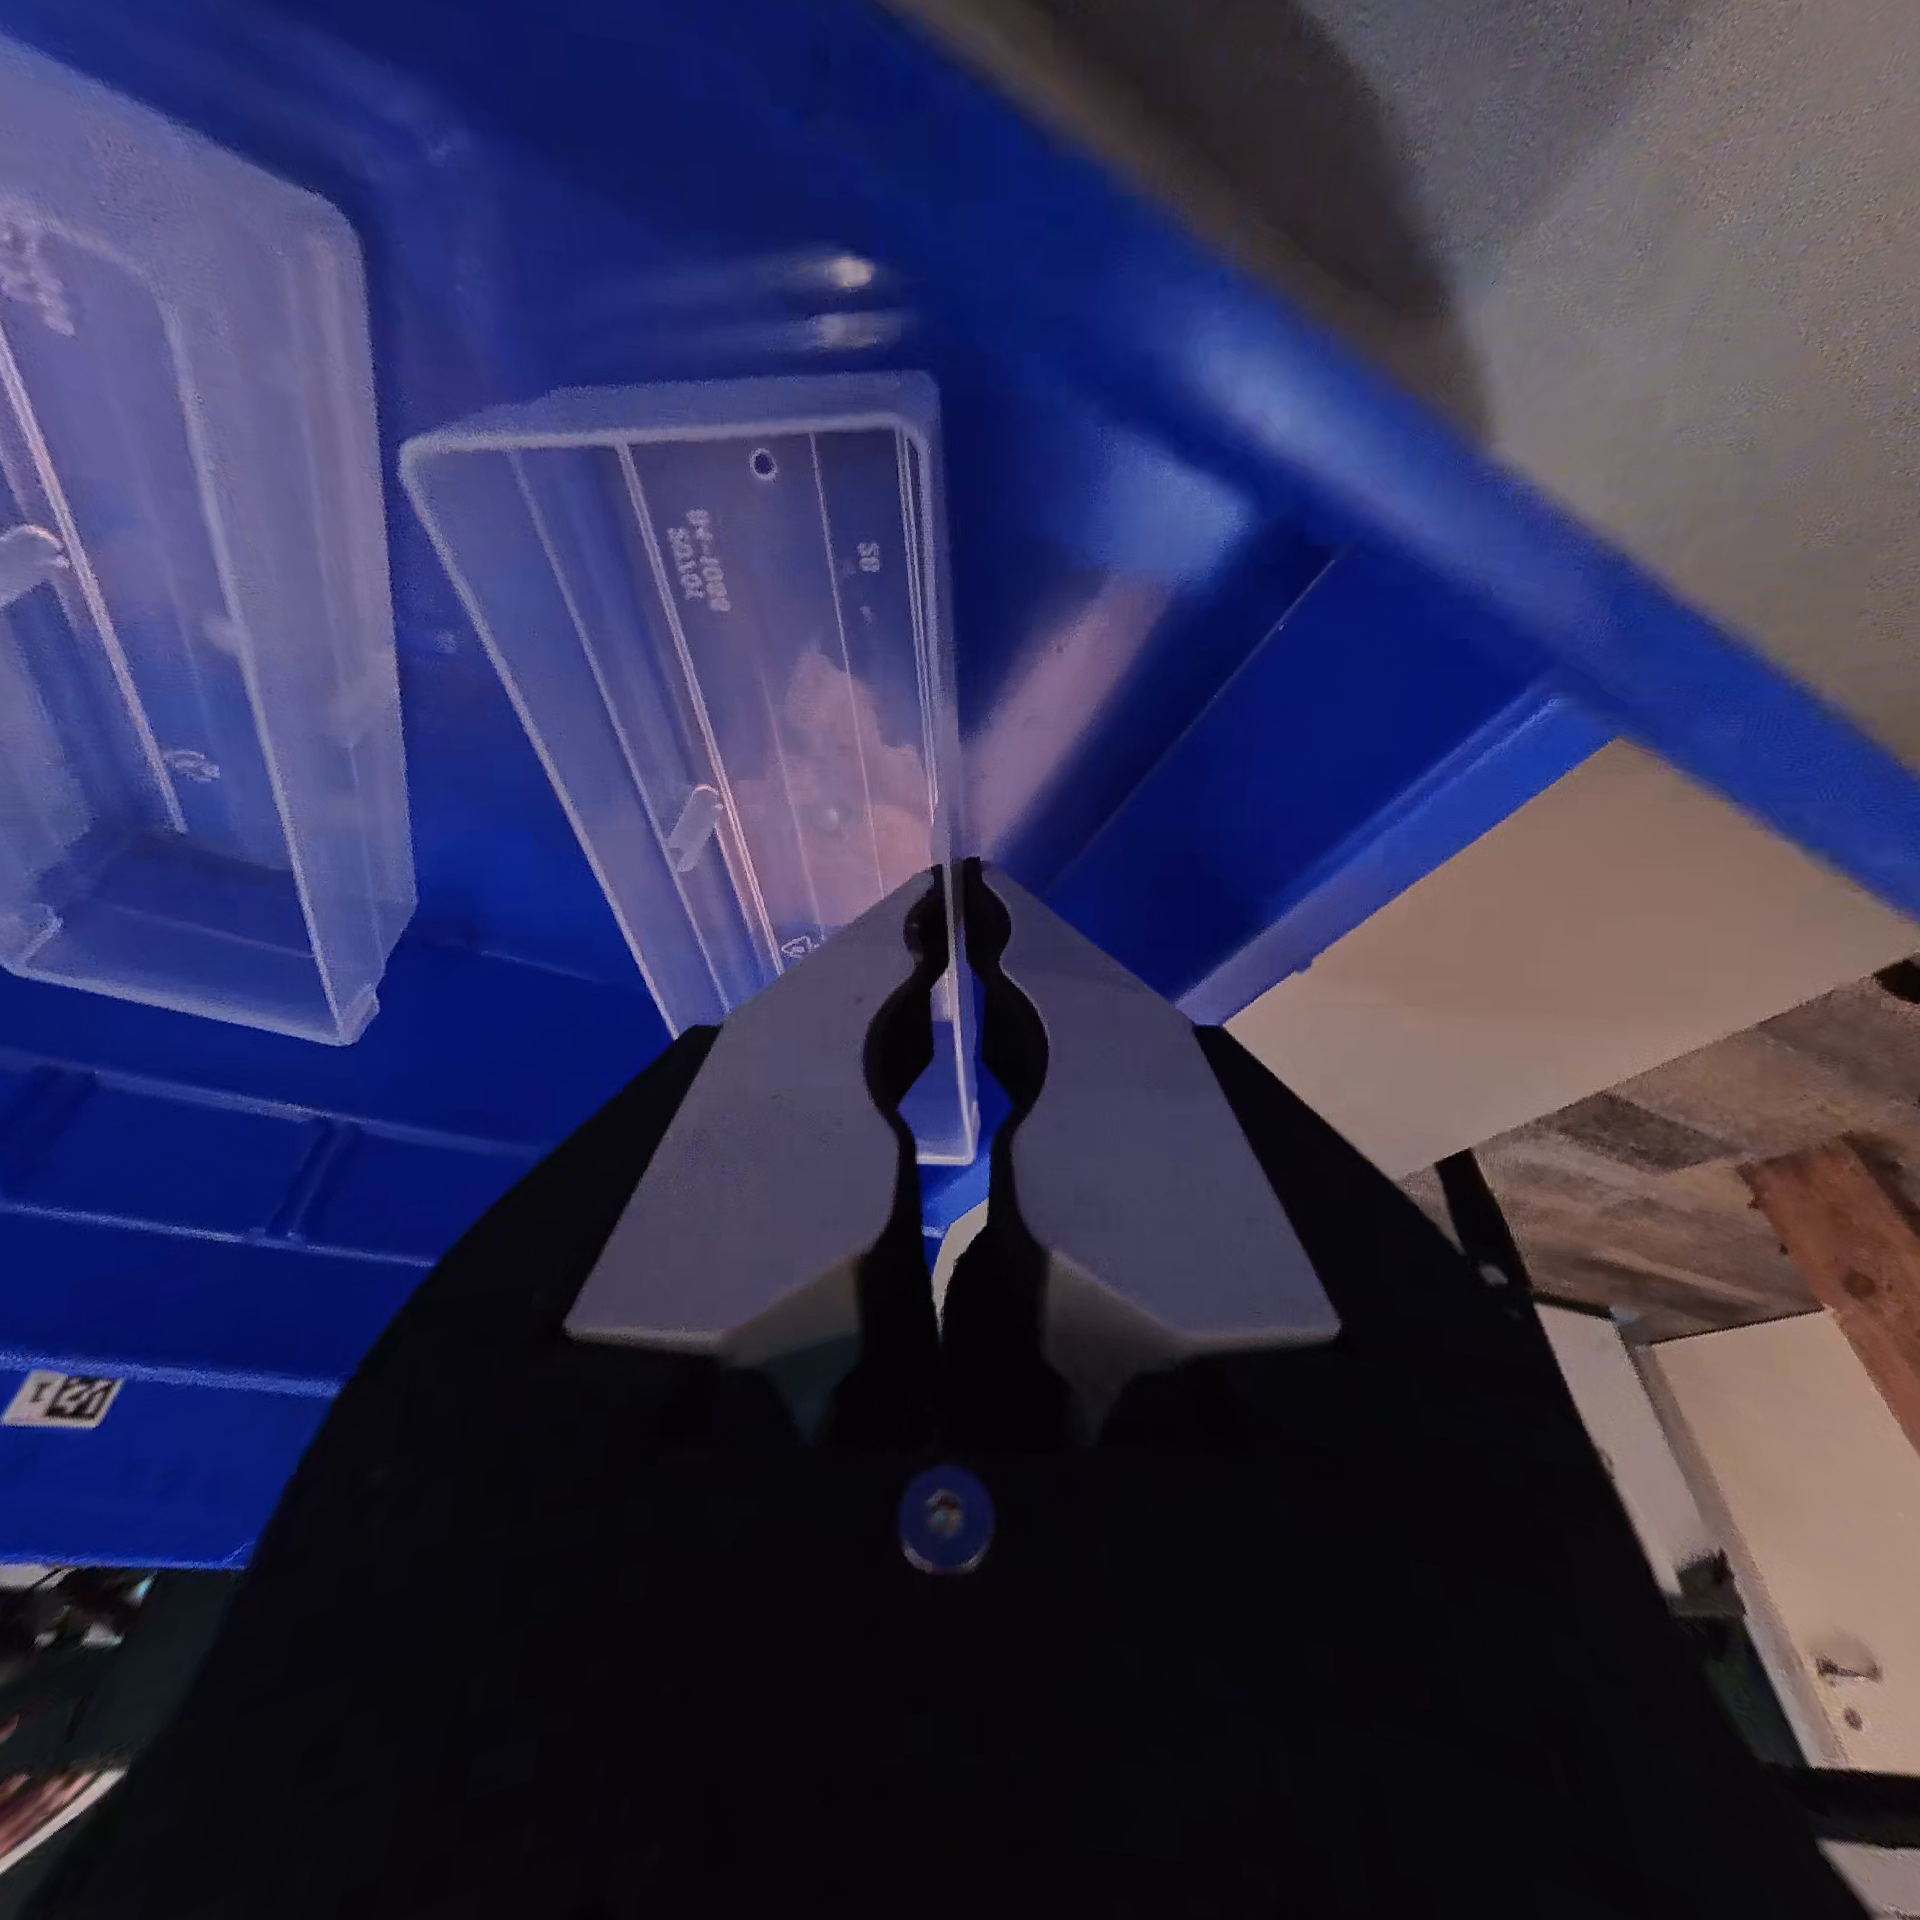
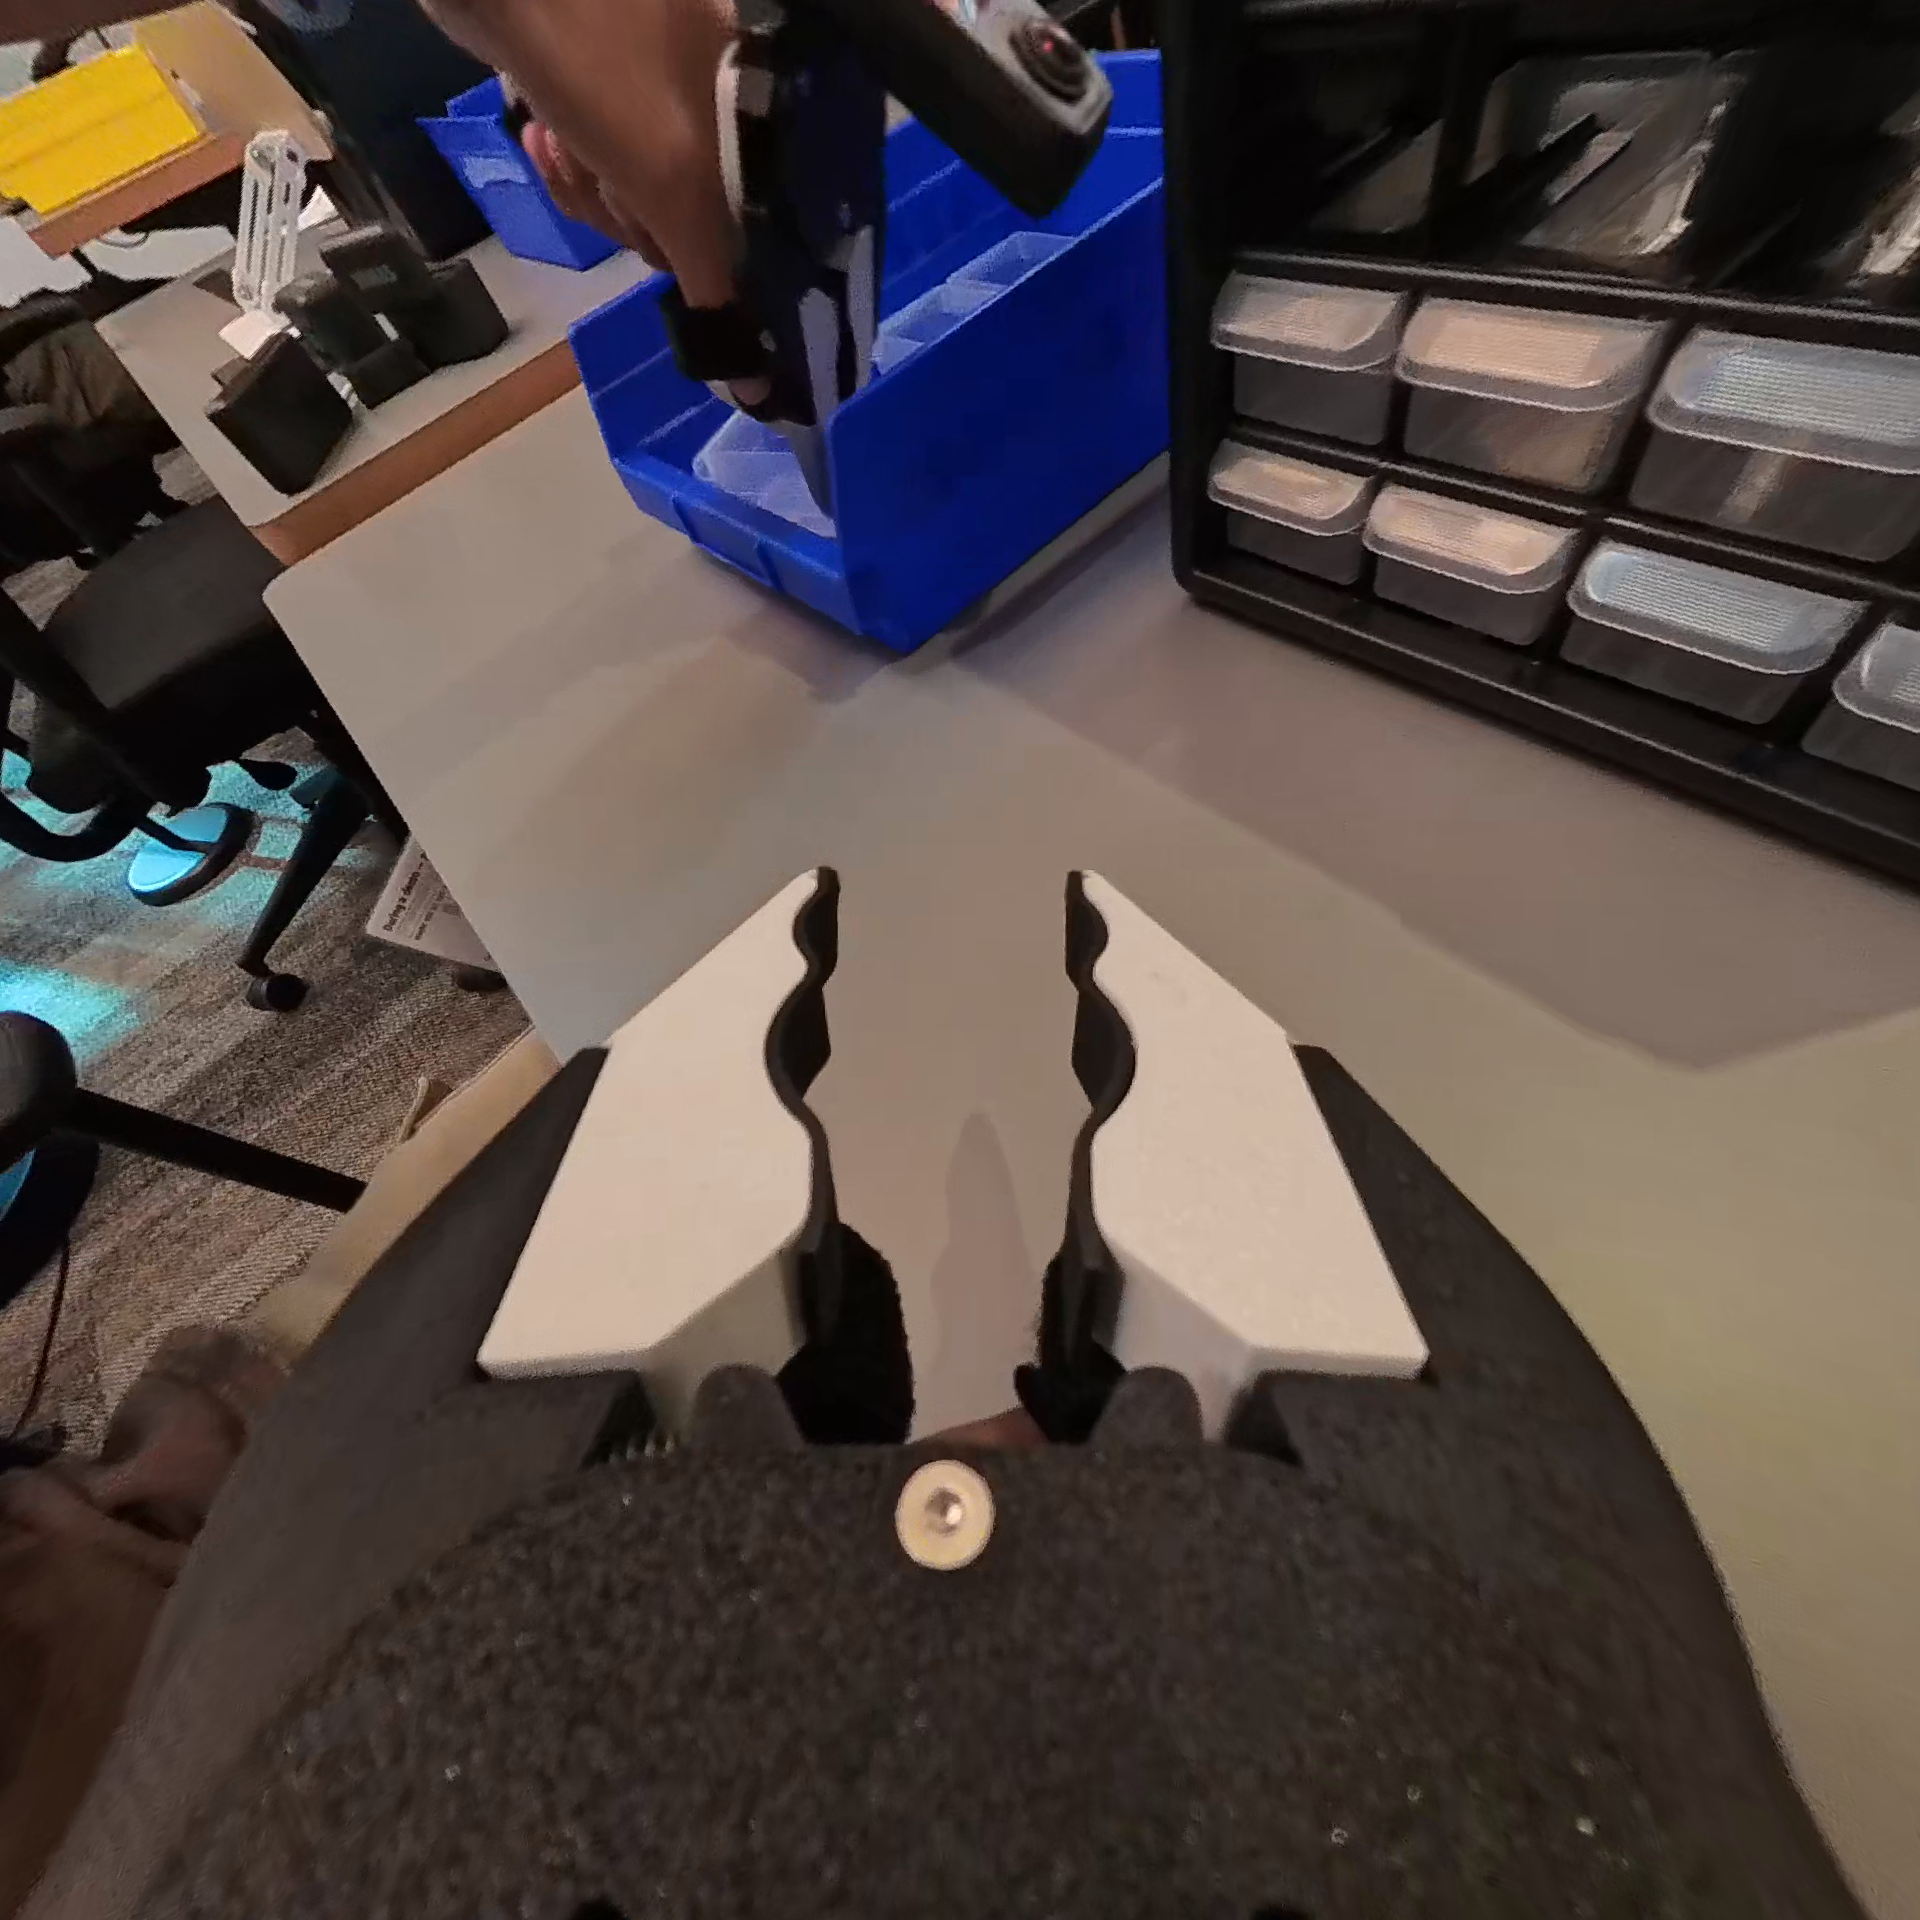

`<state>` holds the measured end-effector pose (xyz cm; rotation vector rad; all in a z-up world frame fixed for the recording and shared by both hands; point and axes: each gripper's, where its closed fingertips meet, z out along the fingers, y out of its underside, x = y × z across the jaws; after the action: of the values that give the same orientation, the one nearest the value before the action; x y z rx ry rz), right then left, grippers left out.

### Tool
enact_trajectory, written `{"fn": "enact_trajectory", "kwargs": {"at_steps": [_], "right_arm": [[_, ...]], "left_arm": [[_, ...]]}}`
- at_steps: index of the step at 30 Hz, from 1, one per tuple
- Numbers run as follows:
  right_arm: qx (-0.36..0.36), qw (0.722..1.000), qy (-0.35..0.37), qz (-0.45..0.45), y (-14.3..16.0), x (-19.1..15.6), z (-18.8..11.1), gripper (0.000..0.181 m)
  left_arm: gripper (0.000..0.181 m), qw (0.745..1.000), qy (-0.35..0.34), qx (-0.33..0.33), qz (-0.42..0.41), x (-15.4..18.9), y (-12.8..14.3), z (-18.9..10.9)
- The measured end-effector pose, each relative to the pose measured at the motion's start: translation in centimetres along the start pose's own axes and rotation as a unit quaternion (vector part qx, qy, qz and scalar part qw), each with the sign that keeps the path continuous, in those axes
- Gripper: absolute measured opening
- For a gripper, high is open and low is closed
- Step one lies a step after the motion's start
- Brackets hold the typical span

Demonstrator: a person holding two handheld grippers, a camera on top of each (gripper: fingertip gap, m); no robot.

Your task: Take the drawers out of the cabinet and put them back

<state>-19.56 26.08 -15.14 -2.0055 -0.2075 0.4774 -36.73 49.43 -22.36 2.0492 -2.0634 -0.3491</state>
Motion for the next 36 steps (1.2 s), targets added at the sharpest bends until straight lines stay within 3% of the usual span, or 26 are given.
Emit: {"fn": "enact_trajectory", "kwargs": {"at_steps": [19, 25, 31, 36], "right_arm": [[-0.021, 1.0, 0.007, -0.014, 0.8, 0.2, 0.8, 0.042], [-0.018, 1.0, 0.004, -0.008, 0.6, 0.2, 0.8, 0.041], [-0.028, 0.999, 0.009, -0.027, 1.0, -0.3, 1.1, 0.04], [-0.024, 0.999, 0.015, -0.04, 0.7, -0.3, 0.7, 0.04]], "left_arm": [[0.0, 0.998, 0.037, 0.039, -0.015, -0.2, -0.6, -1.1], [0.0, 0.999, 0.029, 0.022, -0.02, 0.4, 1.0, -1.2], [0.0, 0.994, 0.017, 0.091, -0.066, 0.7, 2.3, -6.2], [0.0, 0.985, -0.016, 0.157, -0.074, 3.4, 2.9, -10.8]]}}
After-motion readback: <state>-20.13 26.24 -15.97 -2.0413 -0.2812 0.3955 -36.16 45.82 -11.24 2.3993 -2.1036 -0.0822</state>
